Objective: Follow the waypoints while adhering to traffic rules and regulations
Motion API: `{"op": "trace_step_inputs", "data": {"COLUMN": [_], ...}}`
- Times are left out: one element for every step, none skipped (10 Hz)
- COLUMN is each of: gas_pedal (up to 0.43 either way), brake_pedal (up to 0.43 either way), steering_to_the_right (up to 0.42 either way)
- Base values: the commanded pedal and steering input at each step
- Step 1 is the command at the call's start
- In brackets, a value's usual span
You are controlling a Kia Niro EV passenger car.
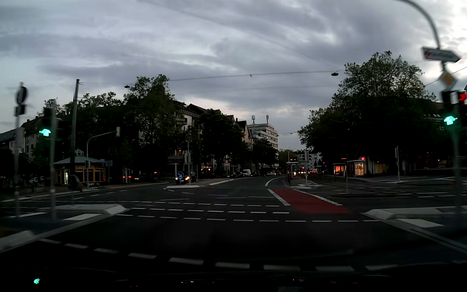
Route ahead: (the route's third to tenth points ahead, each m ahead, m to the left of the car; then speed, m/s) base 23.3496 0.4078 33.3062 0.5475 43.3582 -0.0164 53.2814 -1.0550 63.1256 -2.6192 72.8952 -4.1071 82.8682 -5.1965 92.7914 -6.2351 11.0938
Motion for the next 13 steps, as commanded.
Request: {"op": "trace_step_inputs", "data": {"gas_pedal": [0.138, 0.138, 0.138, 0.138, 0.138, 0.138, 0.138, 0.138, 0.138, 0.138, 0.138, 0.138, 0.138], "brake_pedal": [0.0, 0.0, 0.0, 0.0, 0.0, 0.0, 0.0, 0.0, 0.0, 0.0, 0.0, 0.0, 0.0], "steering_to_the_right": [0.005, 0.005, 0.005, 0.005, 0.005, 0.005, 0.005, 0.006, 0.007, 0.008, 0.008, 0.009, 0.009]}}
